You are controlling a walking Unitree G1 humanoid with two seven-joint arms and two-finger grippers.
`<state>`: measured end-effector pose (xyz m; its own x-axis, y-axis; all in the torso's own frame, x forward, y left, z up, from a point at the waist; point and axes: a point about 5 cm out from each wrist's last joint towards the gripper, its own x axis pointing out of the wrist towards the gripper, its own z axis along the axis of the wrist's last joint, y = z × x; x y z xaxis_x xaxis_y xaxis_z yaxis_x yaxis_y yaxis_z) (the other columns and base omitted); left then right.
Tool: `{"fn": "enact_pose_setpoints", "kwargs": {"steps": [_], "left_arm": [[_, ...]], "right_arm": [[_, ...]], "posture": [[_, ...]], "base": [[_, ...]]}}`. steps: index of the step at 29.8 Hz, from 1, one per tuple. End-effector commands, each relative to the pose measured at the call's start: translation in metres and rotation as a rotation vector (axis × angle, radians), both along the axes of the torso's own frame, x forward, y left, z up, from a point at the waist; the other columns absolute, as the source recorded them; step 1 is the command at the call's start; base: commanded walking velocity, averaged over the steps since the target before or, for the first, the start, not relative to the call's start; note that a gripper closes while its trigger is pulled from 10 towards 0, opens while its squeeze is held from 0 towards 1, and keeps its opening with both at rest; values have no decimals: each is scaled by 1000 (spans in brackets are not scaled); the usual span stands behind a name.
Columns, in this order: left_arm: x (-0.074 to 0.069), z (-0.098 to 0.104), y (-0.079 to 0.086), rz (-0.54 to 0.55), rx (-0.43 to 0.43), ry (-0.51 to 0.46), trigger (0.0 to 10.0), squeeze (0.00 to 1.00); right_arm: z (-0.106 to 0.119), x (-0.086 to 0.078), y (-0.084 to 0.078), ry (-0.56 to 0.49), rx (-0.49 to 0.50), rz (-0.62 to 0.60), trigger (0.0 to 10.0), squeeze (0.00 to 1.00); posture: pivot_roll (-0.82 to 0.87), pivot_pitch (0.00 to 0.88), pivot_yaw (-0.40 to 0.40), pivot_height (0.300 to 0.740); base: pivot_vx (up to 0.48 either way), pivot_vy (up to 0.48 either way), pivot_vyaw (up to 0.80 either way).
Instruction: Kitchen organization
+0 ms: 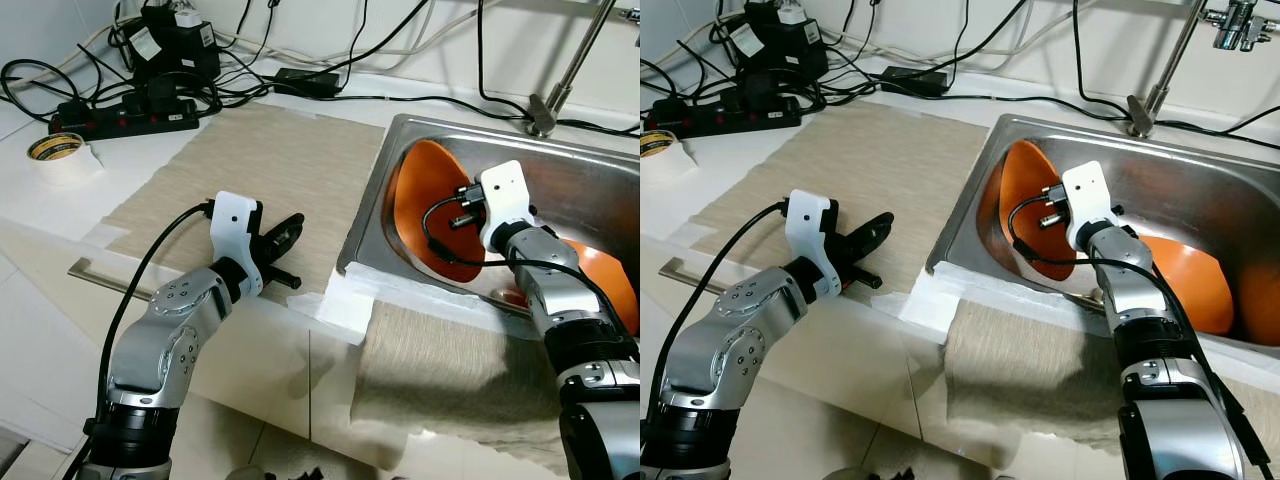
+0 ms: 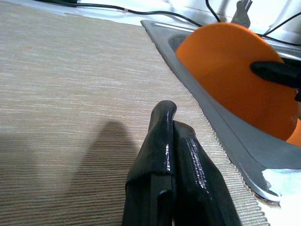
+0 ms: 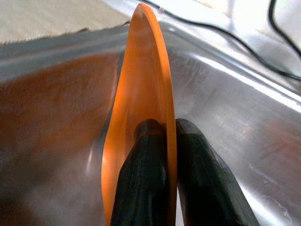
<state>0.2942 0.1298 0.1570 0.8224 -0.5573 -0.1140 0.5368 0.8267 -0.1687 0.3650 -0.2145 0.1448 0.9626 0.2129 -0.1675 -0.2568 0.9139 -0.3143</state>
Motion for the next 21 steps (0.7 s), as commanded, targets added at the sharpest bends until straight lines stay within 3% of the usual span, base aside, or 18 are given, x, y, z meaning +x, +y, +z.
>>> {"fn": "enact_pose_setpoints", "kwargs": {"steps": [1, 11, 12, 14, 15, 21], "left_arm": [[1, 3, 2, -1, 11, -5, 10000, 0], [1, 4, 4, -1, 19, -5, 10000, 0], [2, 4, 4, -2, 21, -6, 10000, 0], [1, 4, 3, -3, 21, -6, 10000, 0], [1, 4, 4, -3, 22, -6, 10000, 0], [1, 4, 4, -5, 26, -5, 10000, 0]], "right_arm": [[0, 2, 1, 19, -14, 14, 0, 1000], [-15, -1, 7, 85, -42, 40, 0, 1000], [-23, -3, 10, 112, -59, 48, 4627, 1000], [-26, -4, 11, 124, -69, 47, 4627, 1000], [-32, -6, 15, 141, -85, 66, 10000, 1000], [-44, -12, 27, 175, -134, 146, 10000, 1000]], "posture": [[16, 31, 30, 728], [15, 40, 35, 728], [15, 43, 36, 728], [16, 43, 36, 728], [18, 46, 37, 728], [21, 49, 40, 728]], "base": [[0, 0, 0], [0, 0, 0], [0, 0, 0], [0, 0, 0], [0, 0, 0], [0, 0, 0]]}}
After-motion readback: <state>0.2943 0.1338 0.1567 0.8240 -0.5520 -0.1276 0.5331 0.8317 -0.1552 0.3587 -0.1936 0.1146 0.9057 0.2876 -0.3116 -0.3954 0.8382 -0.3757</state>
